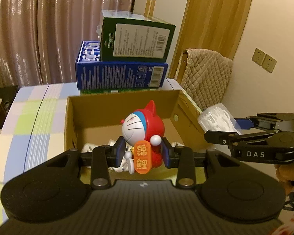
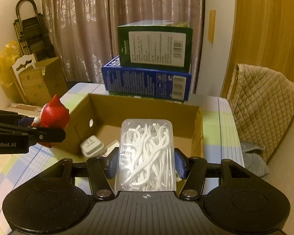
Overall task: Organize rigid objects
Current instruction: 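Carry Doraemon figure in left tool over box while right tool carries floss box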
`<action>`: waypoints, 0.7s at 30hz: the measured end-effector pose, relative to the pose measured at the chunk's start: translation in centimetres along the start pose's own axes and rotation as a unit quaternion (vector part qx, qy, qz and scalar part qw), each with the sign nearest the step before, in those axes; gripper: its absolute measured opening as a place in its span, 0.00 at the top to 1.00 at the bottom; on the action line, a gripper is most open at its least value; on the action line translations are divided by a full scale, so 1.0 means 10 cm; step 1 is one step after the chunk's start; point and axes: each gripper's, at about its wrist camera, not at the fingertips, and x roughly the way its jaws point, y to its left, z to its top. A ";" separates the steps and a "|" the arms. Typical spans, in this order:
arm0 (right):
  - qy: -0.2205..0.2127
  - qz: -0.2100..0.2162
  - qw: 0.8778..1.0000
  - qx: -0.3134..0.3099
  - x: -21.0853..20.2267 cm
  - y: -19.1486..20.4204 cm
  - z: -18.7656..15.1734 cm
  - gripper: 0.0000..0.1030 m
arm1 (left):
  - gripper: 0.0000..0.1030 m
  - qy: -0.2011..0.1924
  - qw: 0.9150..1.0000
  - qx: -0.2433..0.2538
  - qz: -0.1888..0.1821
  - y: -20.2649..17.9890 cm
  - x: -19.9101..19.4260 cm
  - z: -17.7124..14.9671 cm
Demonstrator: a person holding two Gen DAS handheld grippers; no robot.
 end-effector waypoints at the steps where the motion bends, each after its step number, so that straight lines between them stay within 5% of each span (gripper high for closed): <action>1: 0.001 0.000 1.000 0.001 0.05 -0.02 0.04 0.48 | 0.68 0.001 1.000 0.000 0.000 0.02 0.05 0.05; 21: 0.056 -0.003 0.998 0.037 0.99 -0.30 0.08 0.48 | 0.68 0.065 0.998 0.015 0.019 0.28 1.11 0.16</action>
